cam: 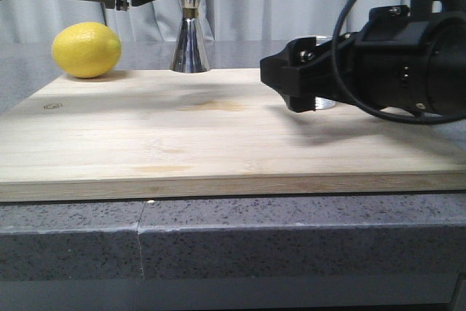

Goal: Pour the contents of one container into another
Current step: 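Reach the right gripper to the glass beaker and grasp it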

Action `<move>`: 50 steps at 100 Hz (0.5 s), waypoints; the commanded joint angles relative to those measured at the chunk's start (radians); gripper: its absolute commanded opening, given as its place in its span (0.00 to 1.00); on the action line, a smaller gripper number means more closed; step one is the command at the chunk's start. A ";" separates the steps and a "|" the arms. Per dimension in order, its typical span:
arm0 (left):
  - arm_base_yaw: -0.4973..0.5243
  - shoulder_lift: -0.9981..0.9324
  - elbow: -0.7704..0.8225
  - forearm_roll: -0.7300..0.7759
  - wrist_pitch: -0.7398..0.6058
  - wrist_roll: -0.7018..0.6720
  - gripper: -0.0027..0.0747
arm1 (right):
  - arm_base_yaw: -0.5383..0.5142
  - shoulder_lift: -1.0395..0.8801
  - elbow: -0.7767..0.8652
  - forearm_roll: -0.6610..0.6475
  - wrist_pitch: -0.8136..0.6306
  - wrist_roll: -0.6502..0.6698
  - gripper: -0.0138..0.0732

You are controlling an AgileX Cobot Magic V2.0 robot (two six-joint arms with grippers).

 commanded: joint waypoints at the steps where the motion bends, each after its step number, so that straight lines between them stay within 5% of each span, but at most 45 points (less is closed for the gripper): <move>1: -0.008 -0.039 -0.031 -0.100 0.088 -0.008 0.34 | -0.003 -0.022 -0.037 -0.014 -0.054 -0.003 0.89; 50: -0.008 -0.039 -0.031 -0.100 0.088 -0.008 0.34 | -0.016 -0.012 -0.039 -0.014 0.001 -0.003 0.65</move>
